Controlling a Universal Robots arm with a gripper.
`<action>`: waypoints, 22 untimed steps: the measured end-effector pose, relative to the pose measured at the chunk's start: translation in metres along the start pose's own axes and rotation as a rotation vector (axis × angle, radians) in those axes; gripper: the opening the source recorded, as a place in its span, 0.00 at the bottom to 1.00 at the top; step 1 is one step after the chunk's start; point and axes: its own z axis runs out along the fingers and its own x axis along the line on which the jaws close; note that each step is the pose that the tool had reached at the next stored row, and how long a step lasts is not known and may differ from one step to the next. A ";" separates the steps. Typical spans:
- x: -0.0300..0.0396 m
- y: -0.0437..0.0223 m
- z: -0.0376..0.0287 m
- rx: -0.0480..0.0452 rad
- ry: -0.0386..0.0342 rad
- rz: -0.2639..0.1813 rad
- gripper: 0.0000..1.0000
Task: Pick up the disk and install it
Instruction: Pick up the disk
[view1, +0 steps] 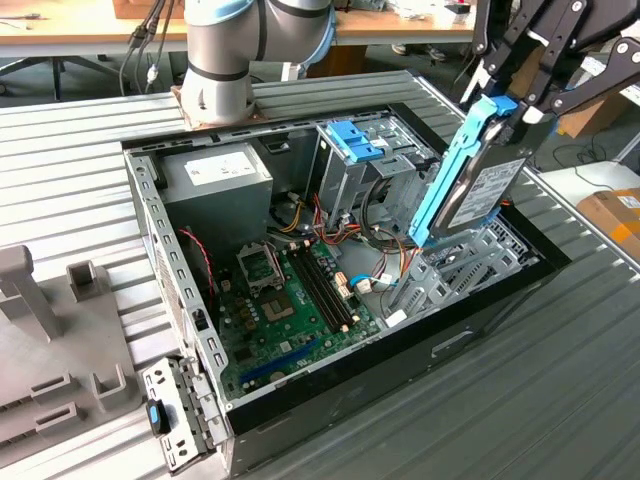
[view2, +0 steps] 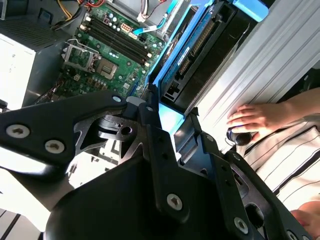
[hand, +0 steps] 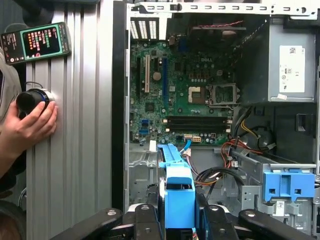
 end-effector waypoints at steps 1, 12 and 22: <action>0.0013 -0.0008 0.0004 0.0000 0.0002 0.000 0.36; 0.0027 -0.0122 0.0043 0.0001 -0.0001 0.001 0.36; 0.0028 -0.0283 0.0090 0.0000 0.0001 0.001 0.36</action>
